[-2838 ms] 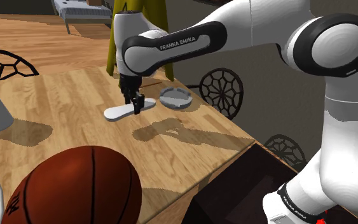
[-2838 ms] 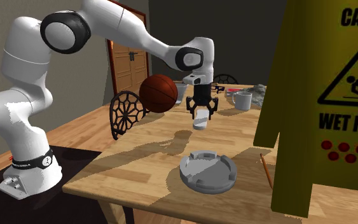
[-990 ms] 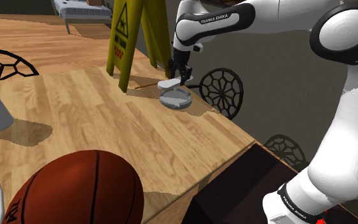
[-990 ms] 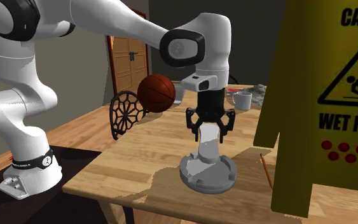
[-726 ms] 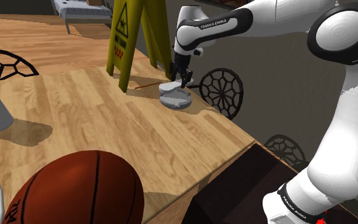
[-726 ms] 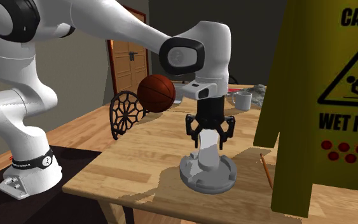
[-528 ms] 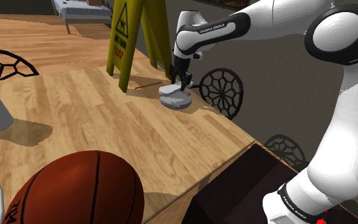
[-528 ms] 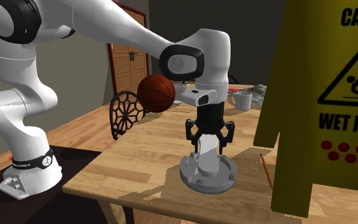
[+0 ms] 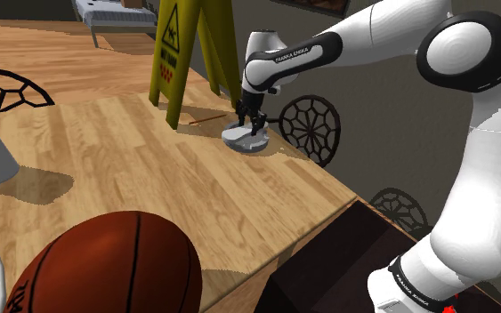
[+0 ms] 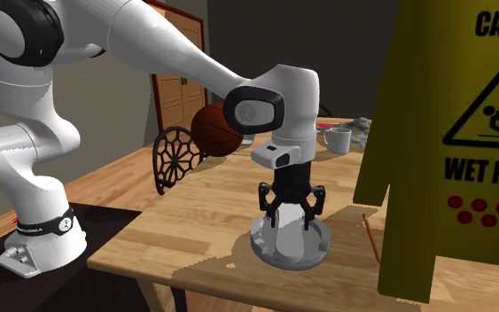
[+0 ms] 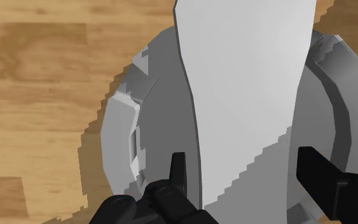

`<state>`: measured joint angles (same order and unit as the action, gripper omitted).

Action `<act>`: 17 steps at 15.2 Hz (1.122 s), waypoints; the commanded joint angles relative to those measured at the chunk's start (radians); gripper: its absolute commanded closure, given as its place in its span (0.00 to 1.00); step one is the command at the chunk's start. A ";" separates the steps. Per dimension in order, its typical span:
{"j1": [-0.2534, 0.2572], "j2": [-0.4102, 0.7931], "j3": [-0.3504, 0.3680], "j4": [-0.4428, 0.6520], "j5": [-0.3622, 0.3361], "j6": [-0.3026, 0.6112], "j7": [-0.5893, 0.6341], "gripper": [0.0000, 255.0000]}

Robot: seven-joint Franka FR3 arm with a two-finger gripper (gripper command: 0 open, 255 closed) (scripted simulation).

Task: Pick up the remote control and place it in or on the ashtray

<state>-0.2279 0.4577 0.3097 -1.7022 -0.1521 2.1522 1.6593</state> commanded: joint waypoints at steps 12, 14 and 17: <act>0.000 0.002 -0.001 -0.003 -0.001 0.005 0.000 0.00; -0.002 -0.014 0.003 0.009 0.005 -0.022 -0.003 0.00; -0.006 -0.052 0.010 0.049 0.020 -0.099 -0.013 0.00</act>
